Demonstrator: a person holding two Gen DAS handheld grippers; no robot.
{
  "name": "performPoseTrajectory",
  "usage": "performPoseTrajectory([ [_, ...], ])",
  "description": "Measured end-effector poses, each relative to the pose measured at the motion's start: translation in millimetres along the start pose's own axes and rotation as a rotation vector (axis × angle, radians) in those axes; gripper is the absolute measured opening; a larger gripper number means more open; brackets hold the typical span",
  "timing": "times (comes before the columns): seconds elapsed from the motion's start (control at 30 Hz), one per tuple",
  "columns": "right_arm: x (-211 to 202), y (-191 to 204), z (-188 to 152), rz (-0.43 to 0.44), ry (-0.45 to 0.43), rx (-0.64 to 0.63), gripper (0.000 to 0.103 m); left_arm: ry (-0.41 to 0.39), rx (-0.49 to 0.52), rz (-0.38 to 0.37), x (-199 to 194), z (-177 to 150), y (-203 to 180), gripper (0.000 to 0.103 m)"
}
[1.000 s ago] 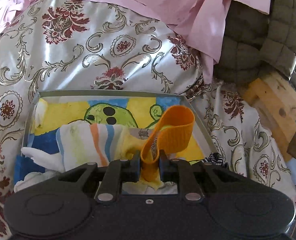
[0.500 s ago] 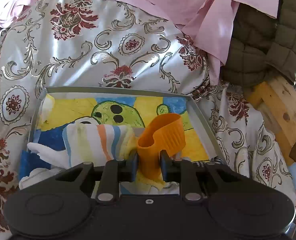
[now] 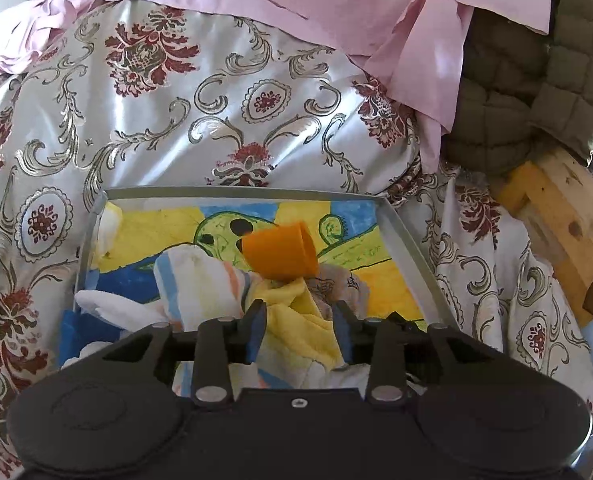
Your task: Organize soft objects
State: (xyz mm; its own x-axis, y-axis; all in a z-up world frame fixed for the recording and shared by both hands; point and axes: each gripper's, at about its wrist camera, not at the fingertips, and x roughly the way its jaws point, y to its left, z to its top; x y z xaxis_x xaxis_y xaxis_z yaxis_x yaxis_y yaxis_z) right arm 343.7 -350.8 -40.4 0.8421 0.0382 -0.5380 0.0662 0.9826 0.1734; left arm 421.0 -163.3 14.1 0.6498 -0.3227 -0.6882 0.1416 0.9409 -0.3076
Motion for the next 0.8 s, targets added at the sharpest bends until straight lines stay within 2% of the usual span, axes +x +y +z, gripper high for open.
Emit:
performPoseTrajectory([
  [0.07, -2, 0, 0, -0.007, -0.005, 0.000, 0.075, -0.005, -0.001, 0.001, -3, 0, 0, 0.046],
  [0.2, -6, -2, 2, -0.038, -0.012, 0.020, 0.086, -0.040, 0.002, 0.017, -12, -1, 1, 0.067],
  [0.43, -20, -7, 5, -0.038, -0.029, 0.052, 0.092, -0.079, 0.017, 0.032, -34, 0, 3, 0.076],
  [0.6, -38, -5, 9, -0.028, -0.063, 0.066, 0.103, -0.100, 0.033, 0.032, -56, -2, 1, 0.082],
  [0.73, -55, -5, 10, -0.021, -0.097, 0.084, 0.103, -0.119, 0.040, 0.024, -76, -8, 2, 0.084],
  [0.8, -64, -6, 11, -0.026, -0.113, 0.098, 0.103, -0.130, 0.040, 0.023, -85, -12, 4, 0.090],
])
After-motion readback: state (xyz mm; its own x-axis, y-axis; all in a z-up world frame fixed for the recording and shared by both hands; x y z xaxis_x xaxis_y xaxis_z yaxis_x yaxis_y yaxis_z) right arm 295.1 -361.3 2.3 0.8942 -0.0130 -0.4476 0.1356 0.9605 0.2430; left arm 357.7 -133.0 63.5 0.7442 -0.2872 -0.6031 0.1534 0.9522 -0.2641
